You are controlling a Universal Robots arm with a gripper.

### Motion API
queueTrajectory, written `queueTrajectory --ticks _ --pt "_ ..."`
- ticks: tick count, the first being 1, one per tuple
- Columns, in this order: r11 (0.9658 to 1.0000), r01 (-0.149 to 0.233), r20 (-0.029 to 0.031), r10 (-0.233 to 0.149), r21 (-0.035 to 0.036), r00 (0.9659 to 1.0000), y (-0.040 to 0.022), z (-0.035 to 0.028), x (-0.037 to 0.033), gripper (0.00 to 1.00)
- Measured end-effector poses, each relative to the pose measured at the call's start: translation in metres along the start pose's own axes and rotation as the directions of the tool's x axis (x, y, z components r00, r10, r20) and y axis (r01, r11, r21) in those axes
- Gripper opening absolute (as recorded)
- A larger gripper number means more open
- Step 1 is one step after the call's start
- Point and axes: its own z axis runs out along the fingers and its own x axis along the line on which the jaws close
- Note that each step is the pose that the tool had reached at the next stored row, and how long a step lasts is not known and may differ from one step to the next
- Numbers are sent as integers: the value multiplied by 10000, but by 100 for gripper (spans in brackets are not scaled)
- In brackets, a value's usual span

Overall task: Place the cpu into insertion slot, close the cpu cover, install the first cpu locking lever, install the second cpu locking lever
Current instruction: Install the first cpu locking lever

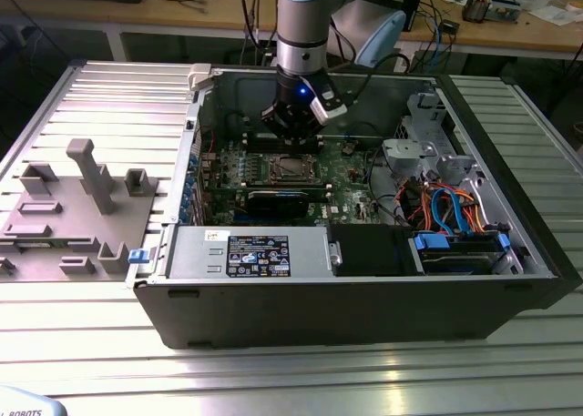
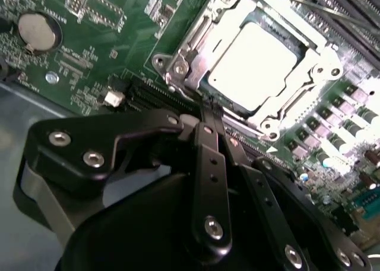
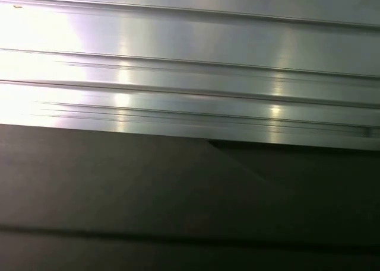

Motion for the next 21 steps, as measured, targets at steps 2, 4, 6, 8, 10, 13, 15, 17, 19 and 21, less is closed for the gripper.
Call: queueTrajectory --ticks 2,4,6,8,10,13,15,17,19,21 --pt "10000 -1 10 1 -2 10000 13 -11 -3 11" --pt "10000 0 18 0 12 10000 16 -37 -2 11" --pt "10000 -1 31 1 19 10000 15 -61 -1 11" --pt "10000 0 30 0 21 10000 13 -62 0 11" --pt "10000 -1 30 1 20 10000 6 -59 1 11" --pt "10000 -1 30 1 20 10000 -6 -44 2 11" --pt "10000 -1 30 1 19 10000 -11 -37 2 11" --pt "10000 -2 27 2 20 10000 -17 -27 4 11" --pt "10000 1 23 -1 22 10000 -17 -20 0 11" --pt "10000 1 14 -1 19 10000 -17 -7 -11 11"
